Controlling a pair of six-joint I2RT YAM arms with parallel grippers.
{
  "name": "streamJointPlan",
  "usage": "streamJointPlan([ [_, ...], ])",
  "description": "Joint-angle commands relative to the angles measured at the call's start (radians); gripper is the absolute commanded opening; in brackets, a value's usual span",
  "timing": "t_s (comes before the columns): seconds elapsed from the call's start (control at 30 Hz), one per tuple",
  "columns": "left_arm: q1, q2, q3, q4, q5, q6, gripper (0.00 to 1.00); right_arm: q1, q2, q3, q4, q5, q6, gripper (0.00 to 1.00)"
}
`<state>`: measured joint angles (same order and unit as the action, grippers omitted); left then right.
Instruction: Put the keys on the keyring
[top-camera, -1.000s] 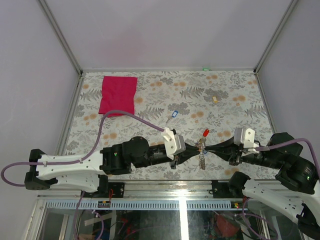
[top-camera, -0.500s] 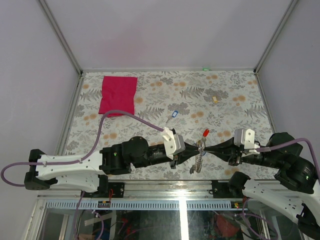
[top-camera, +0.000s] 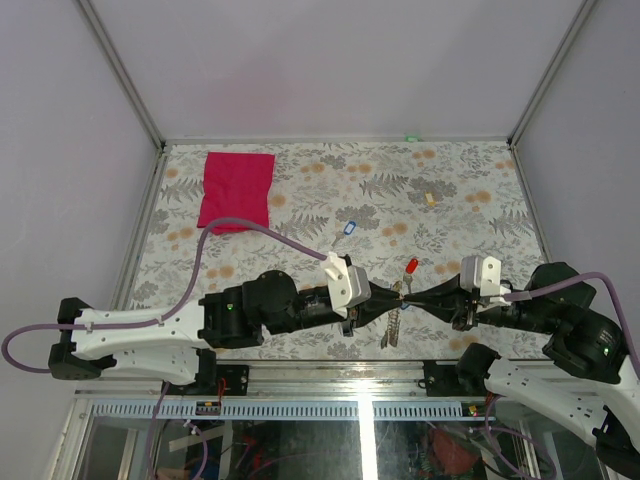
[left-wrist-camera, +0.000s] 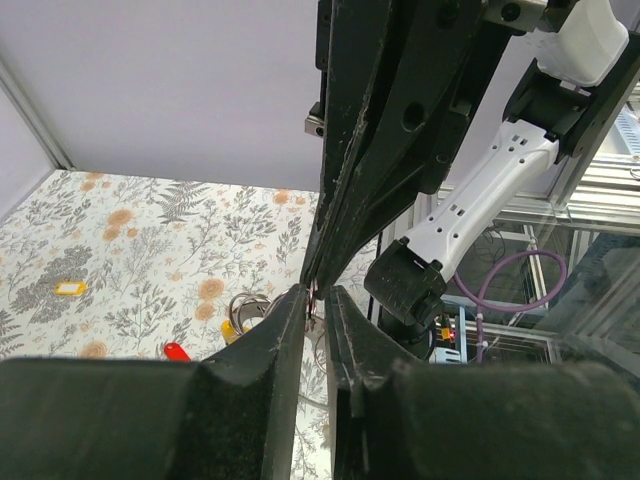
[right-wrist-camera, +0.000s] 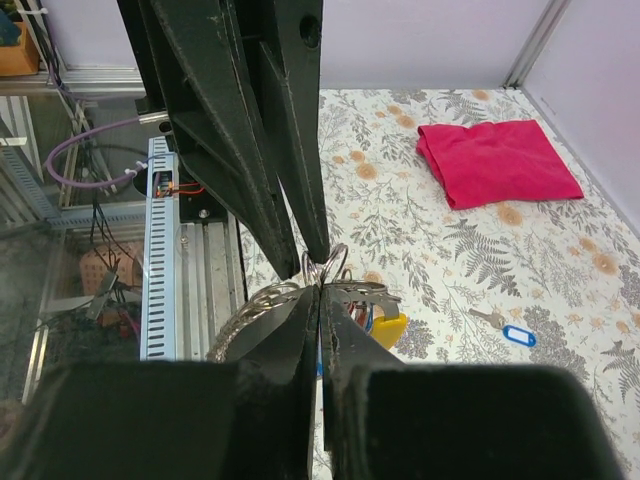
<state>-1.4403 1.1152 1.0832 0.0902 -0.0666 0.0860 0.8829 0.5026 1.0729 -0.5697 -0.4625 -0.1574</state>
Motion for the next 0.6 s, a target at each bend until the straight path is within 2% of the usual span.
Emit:
streamJointPlan([
  [0.0,-0.004,0.010,0.035,0.030,0.008,0.017,0.14,-0.002,0.009,0.007,0.099,-0.019,0.005,0.00],
  [0.57,-0.005,0.006,0.023,-0.008,-0.023,0.014,0.12,-0.001,-0.012,0.015,0.112,-0.009,0.013,0.00],
])
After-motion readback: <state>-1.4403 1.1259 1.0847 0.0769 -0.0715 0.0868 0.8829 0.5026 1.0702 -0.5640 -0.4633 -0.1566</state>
